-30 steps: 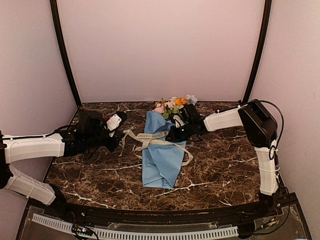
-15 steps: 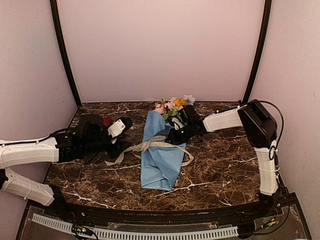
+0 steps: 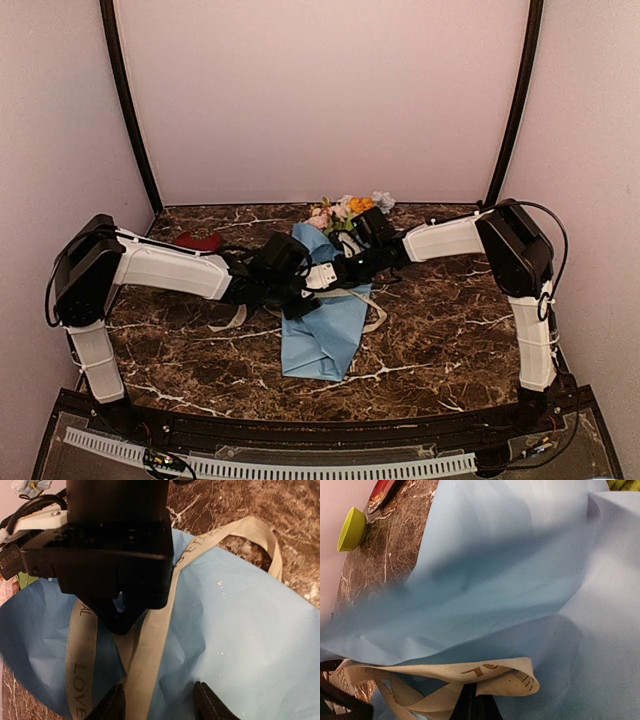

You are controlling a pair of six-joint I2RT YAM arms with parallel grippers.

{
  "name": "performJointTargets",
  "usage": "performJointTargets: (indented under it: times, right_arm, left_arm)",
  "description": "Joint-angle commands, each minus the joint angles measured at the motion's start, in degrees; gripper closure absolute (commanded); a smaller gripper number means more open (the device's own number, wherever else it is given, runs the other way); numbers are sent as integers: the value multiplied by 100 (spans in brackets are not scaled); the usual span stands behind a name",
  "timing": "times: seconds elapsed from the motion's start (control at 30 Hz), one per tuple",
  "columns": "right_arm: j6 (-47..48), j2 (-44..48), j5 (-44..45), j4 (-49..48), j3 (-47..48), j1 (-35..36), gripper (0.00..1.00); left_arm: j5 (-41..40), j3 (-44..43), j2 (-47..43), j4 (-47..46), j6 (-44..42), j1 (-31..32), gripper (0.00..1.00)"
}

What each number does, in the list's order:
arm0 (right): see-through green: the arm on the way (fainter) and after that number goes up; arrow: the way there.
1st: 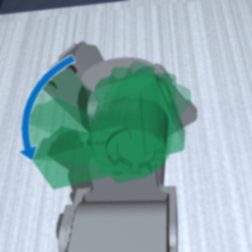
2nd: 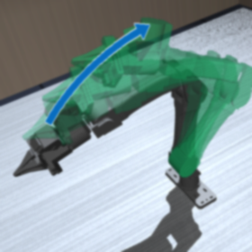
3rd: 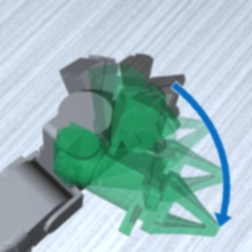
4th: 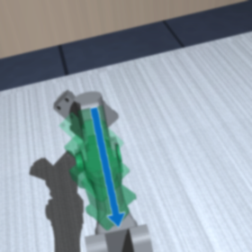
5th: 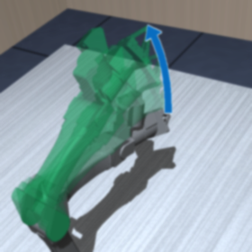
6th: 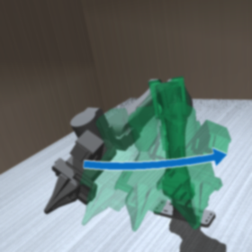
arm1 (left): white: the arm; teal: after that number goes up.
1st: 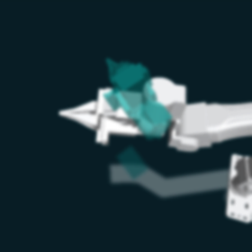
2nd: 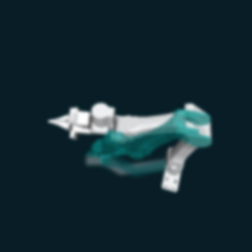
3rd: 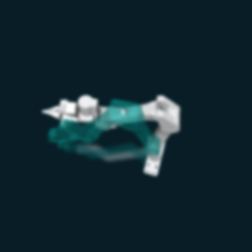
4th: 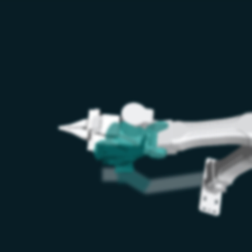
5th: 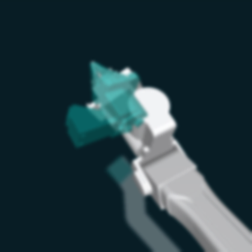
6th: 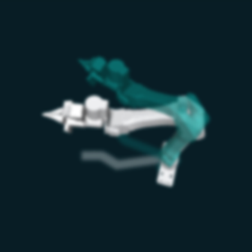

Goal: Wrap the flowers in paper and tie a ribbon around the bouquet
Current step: Cross the ribbon over the folded bouquet.

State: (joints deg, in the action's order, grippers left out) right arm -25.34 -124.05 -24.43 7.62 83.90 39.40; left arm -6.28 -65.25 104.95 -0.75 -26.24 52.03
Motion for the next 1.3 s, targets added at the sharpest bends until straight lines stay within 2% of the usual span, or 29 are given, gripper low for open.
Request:
performJointTargets:
  times: [0.0, 0.27, 0.47, 0.6, 0.73, 0.93, 1.03, 1.13, 1.27]
  right_arm:
    - [-38, 312, -182, 30, 76, 33, 100]
    - [-173, 428, -220, 43, 153, 33, 100]
    - [-57, 473, -71, 313, 149, -5, 100]
    - [47, 519, 81, 490, 119, -37, 100]
    - [174, 524, 91, 649, 171, -46, 100]
    - [374, 527, 191, 909, 262, -71, 100]
    - [628, 518, 123, 1182, 315, -73, 100]
    - [1004, 594, -218, 1426, 261, -73, 100]
    - [1379, 741, -677, 1662, 162, -64, 98]
  left_arm:
    - [-457, -163, 112, -264, -587, -9, 50]
    - [-807, -238, 564, -729, -858, -122, 49]
    - [-939, -236, 659, -804, -842, -255, 57]
    - [-888, -209, 701, -767, -847, -352, 71]
    - [-743, -195, 688, -657, -809, -378, 99]
    - [-633, -127, 443, -706, -621, -395, 100]
    - [-126, -50, 98, -726, -313, -514, 100]
    - [282, 31, -224, -828, 33, -670, 100]
    - [440, 54, -303, -864, 76, -716, 100]
